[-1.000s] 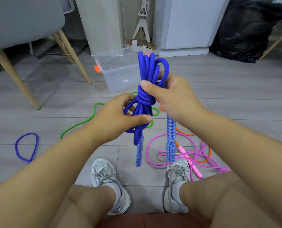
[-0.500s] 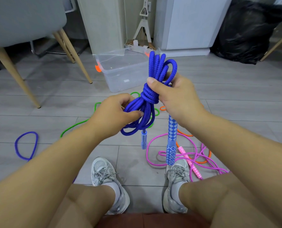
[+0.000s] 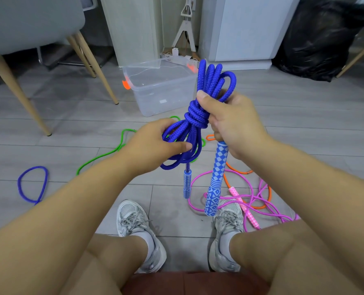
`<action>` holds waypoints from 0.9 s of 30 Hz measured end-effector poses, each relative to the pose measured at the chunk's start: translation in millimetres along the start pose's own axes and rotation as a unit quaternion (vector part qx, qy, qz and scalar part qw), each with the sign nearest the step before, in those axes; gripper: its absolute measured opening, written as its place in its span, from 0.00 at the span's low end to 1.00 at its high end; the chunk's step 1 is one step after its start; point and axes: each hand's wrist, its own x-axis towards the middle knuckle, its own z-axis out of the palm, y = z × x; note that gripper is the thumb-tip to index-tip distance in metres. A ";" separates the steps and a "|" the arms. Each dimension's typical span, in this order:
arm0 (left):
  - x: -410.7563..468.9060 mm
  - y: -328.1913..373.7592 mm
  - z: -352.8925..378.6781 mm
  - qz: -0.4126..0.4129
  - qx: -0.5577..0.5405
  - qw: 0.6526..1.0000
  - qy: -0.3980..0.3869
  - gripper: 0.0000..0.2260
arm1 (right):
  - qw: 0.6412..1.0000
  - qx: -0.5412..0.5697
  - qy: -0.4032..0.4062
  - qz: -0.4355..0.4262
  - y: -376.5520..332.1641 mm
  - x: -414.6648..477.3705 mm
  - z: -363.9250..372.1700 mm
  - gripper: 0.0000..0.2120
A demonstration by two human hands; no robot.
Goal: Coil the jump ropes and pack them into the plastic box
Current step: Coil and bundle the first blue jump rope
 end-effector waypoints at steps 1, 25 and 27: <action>-0.3 -0.1 -0.6 -0.001 -0.022 1.000 -0.015 0.09 | 1.000 0.003 -0.001 0.000 -0.4 0.2 0.0 0.14; -1.7 8.1 -4.7 -0.037 -0.204 0.978 -0.032 0.02 | 0.999 -0.049 0.012 0.001 6.1 7.9 -6.3 0.16; -1.3 8.5 -6.4 -0.053 -0.219 0.973 -0.041 0.06 | 0.998 -0.054 -0.003 0.012 9.2 6.6 -5.4 0.17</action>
